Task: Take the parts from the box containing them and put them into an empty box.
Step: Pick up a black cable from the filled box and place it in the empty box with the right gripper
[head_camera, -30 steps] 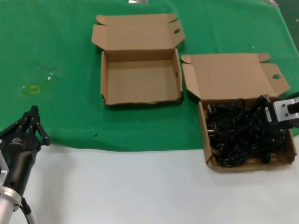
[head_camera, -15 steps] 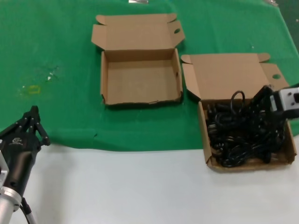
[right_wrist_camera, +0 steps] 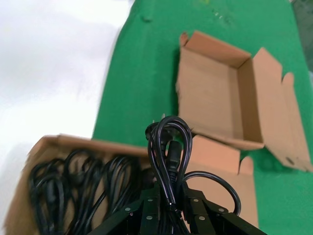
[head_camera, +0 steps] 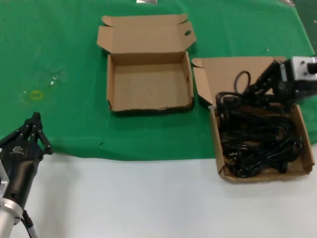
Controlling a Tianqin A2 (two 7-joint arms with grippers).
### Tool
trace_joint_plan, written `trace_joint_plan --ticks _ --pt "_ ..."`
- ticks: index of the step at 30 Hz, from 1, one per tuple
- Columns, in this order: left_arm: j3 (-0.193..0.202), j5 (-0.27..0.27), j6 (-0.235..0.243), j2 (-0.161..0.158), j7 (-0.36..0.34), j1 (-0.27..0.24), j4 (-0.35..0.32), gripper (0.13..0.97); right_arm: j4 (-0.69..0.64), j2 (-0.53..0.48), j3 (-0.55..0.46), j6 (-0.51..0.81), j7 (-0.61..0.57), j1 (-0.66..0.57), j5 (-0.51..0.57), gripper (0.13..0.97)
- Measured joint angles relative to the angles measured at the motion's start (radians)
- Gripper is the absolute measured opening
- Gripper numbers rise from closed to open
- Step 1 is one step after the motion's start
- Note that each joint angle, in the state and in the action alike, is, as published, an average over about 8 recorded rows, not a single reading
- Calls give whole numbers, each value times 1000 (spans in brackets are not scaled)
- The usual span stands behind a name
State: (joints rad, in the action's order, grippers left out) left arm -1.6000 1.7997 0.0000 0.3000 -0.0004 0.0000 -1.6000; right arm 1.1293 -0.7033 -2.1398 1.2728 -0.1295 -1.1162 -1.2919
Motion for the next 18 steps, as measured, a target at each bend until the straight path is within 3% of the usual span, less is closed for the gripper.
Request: trace_joint_plan --ticks 18 --pt "0 0 0 0 0 0 0 144 -343 277 -48 -137 -137 -142 15 219"
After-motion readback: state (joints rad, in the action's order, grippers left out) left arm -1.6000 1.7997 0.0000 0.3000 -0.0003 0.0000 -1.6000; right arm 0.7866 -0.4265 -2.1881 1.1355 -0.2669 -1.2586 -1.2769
